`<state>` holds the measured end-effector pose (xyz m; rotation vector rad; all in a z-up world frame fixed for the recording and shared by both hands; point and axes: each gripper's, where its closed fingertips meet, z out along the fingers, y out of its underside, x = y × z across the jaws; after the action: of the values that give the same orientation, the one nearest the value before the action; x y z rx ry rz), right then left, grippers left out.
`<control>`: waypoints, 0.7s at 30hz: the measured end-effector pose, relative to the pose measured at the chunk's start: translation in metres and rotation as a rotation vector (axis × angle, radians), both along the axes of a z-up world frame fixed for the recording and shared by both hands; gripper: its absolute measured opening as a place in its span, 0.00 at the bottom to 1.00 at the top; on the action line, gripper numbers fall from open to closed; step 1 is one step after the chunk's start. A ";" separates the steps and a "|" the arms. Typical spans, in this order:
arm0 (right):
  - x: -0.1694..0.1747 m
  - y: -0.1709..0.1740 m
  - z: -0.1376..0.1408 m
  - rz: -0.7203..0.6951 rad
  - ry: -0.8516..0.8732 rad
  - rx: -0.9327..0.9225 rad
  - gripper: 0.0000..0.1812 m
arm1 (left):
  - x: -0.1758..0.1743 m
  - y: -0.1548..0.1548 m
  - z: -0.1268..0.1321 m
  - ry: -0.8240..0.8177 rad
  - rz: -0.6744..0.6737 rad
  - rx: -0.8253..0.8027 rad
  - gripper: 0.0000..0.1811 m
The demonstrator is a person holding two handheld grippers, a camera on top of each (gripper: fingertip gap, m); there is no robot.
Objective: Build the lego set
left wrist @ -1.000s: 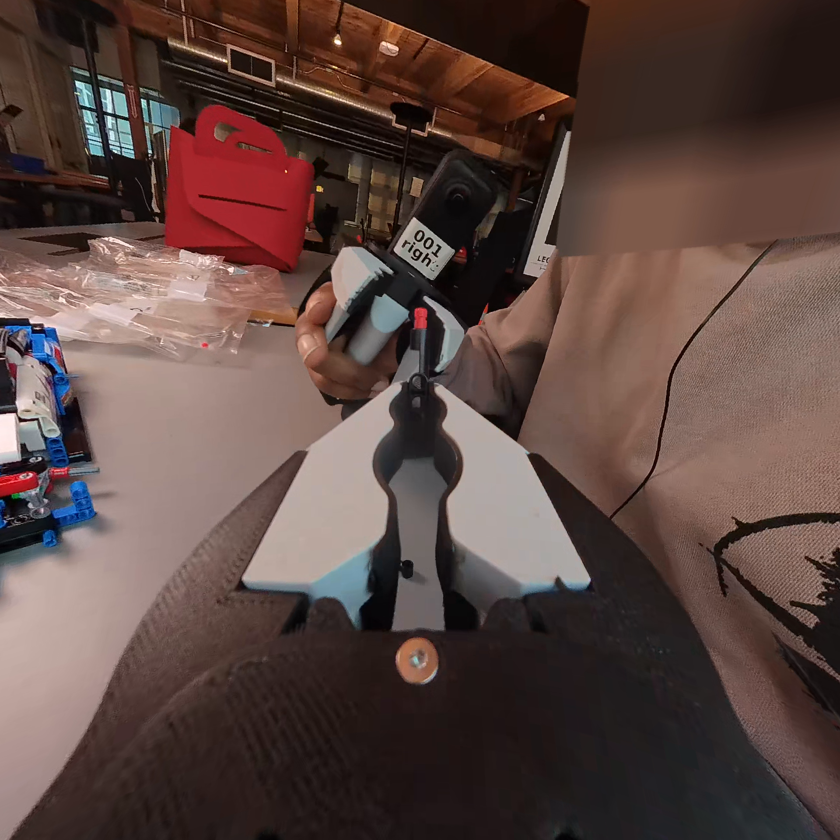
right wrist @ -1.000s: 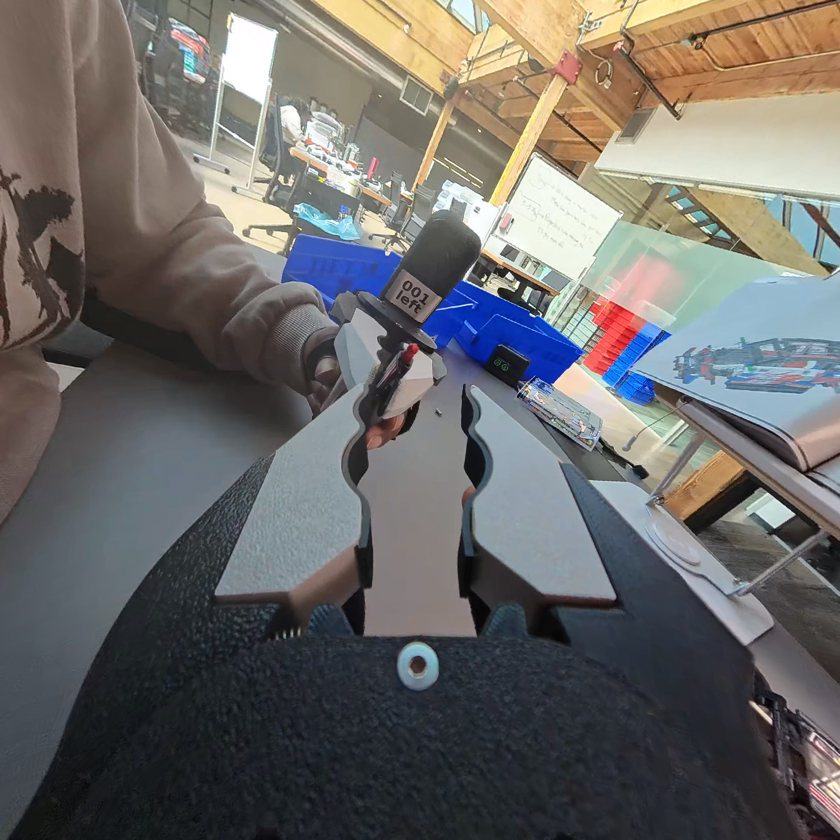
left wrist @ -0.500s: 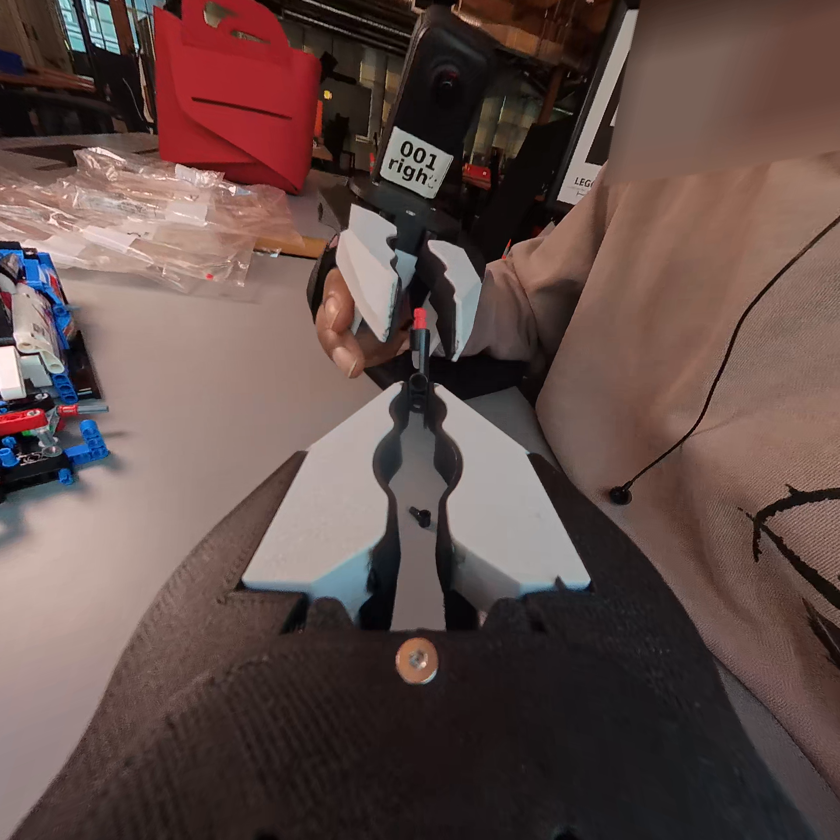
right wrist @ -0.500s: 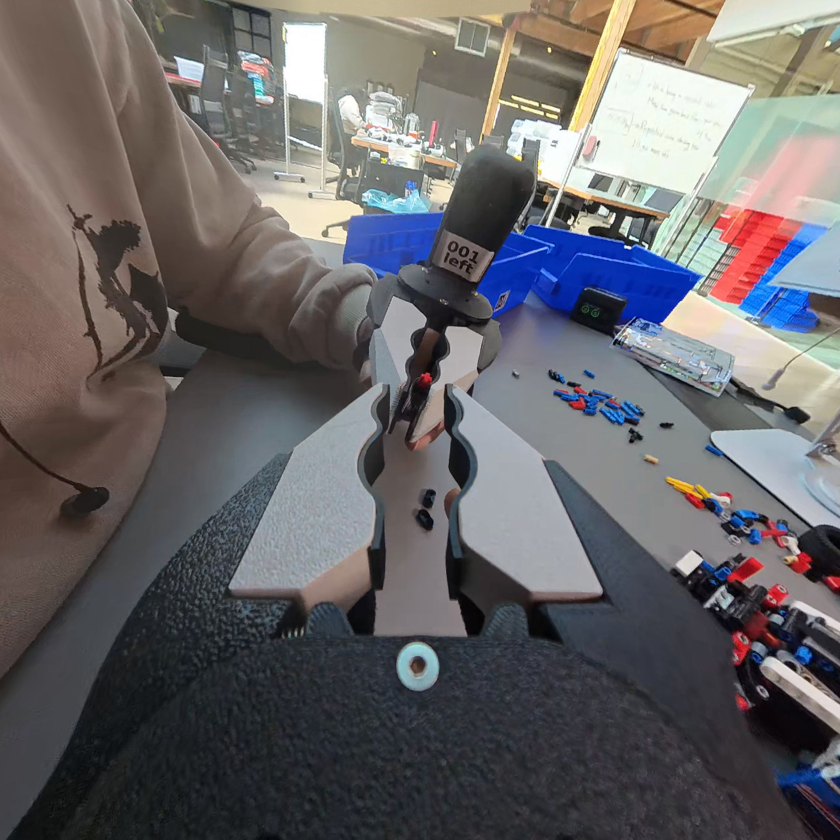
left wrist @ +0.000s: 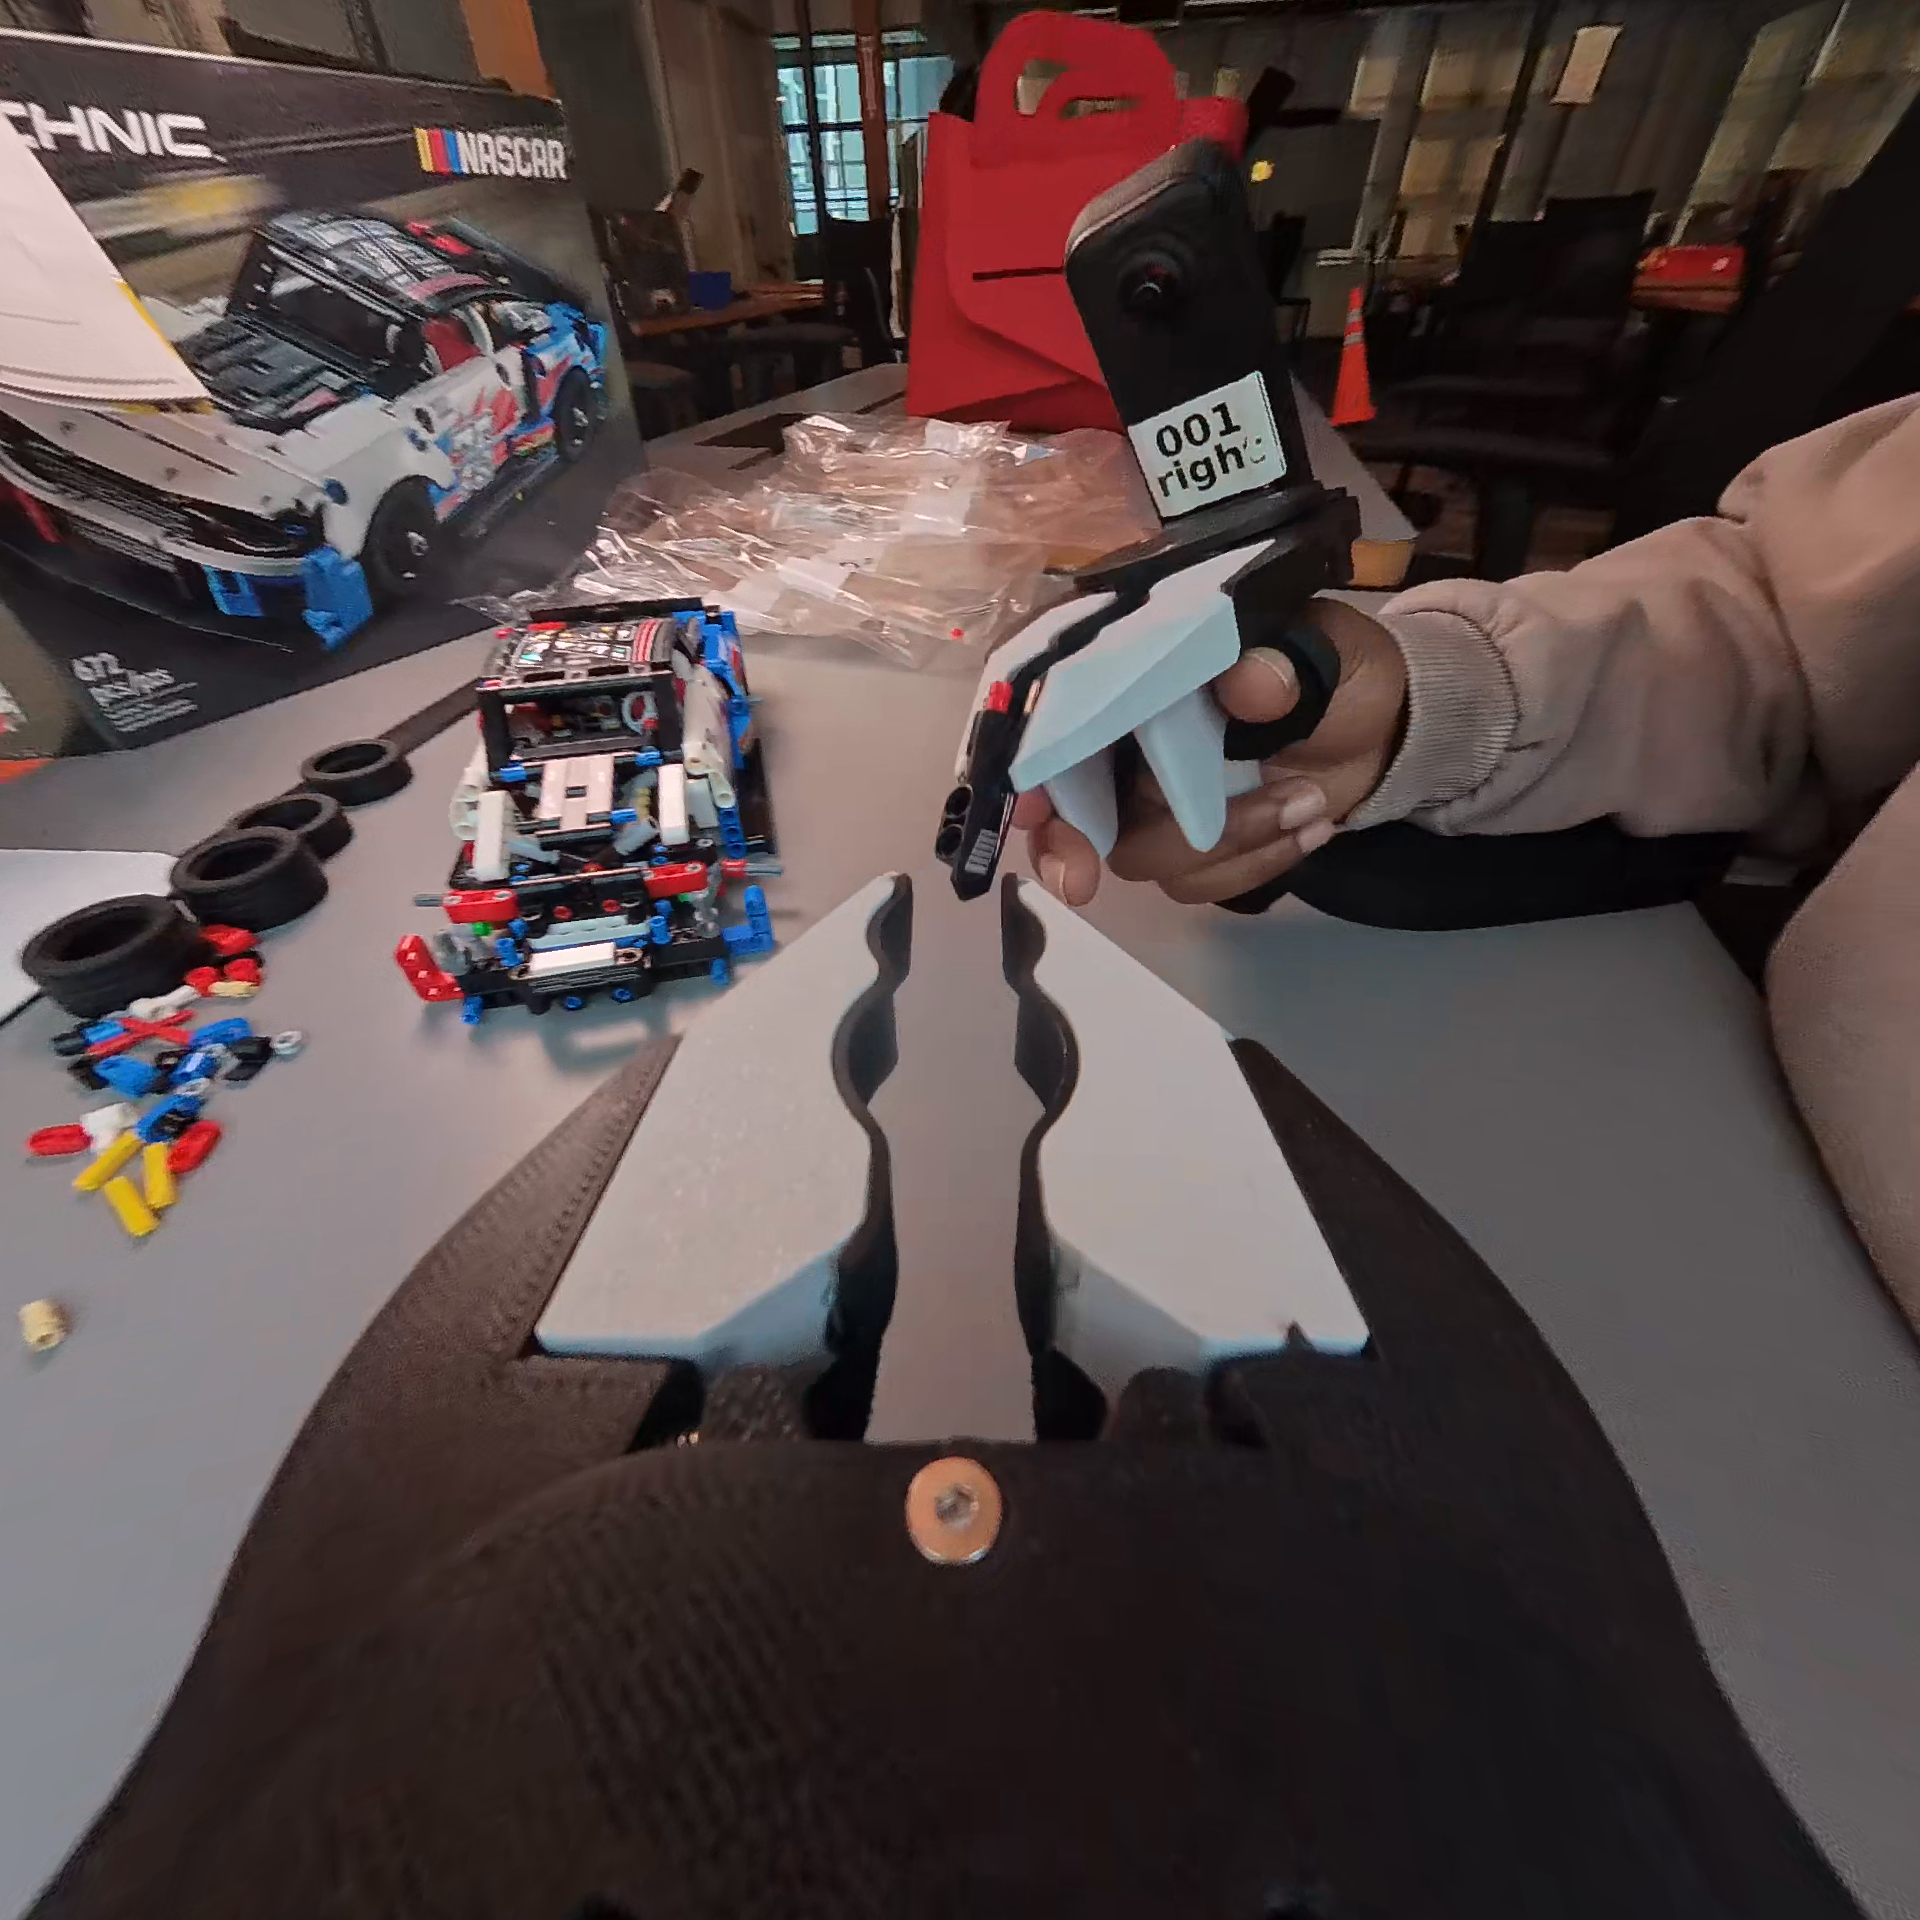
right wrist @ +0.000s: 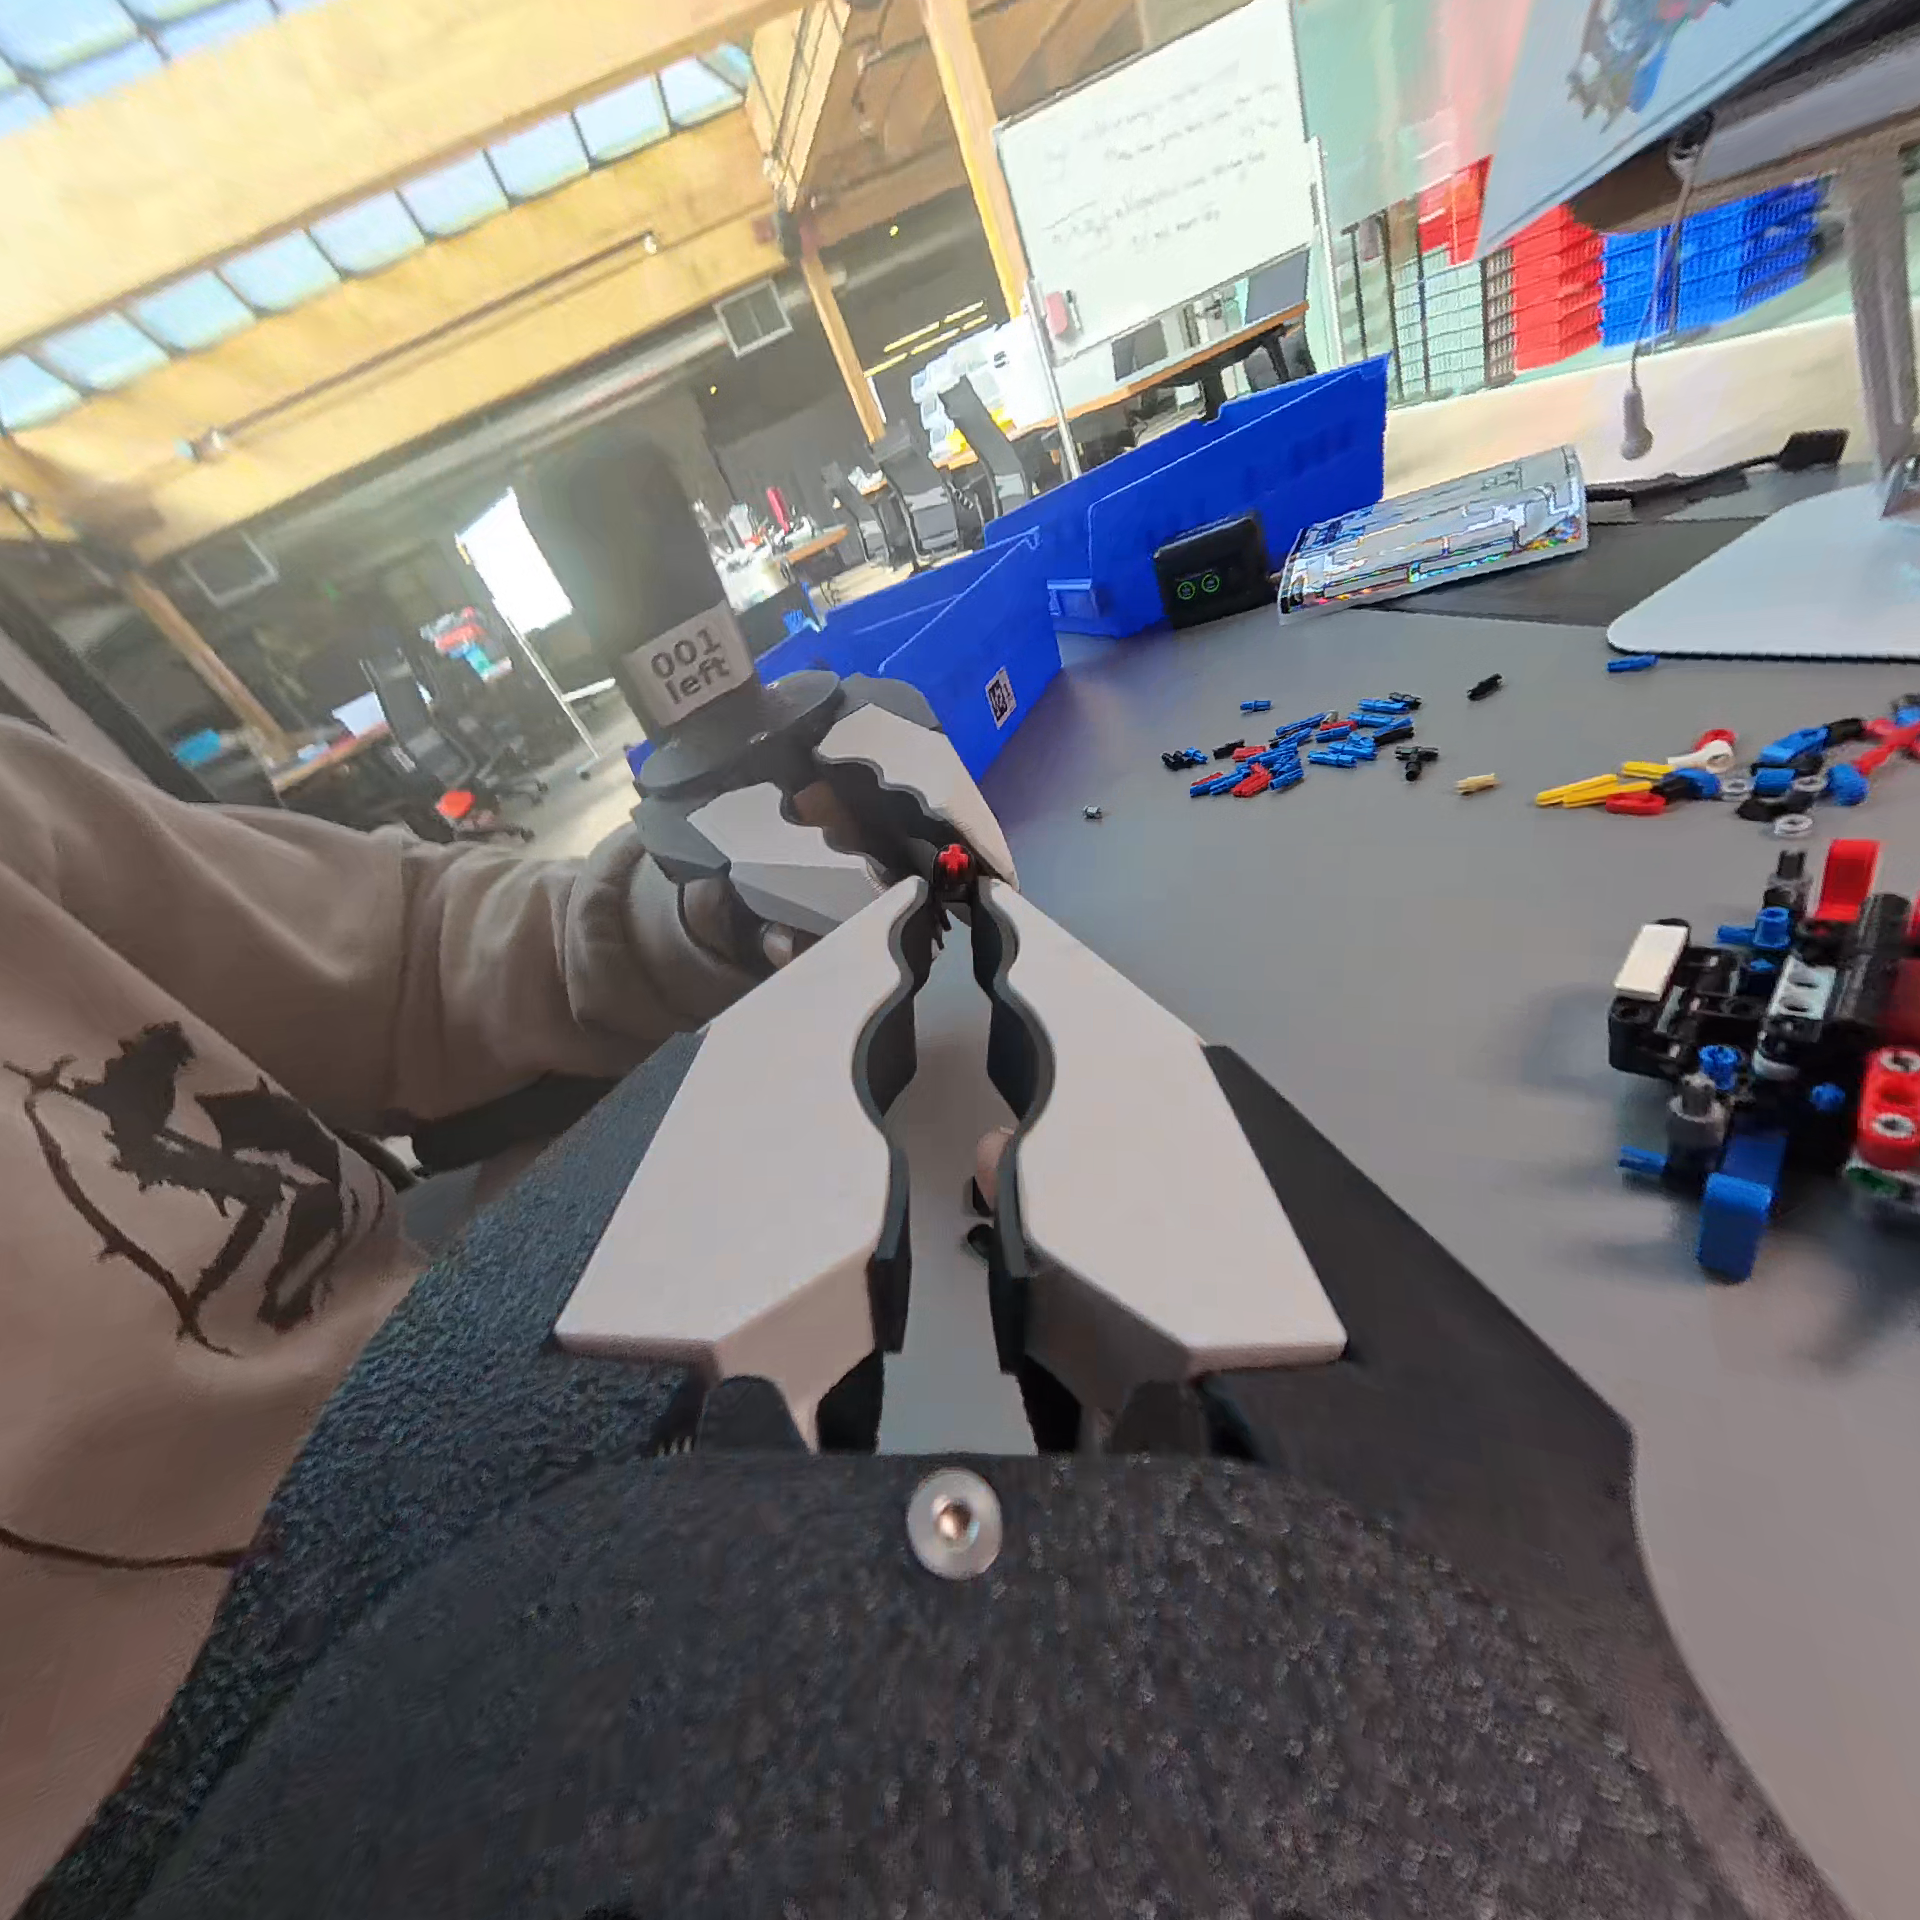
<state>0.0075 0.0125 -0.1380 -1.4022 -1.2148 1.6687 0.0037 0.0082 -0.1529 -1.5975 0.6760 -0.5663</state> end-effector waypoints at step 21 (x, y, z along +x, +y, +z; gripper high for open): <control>-0.006 0.005 -0.013 0.057 -0.050 -0.396 0.03 | -0.007 0.001 -0.010 0.315 0.061 0.092 0.03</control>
<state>0.0010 0.0177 -0.1508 -1.6624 -0.9925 2.0027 -0.0037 0.0096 -0.1630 -1.6304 0.8708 -0.2351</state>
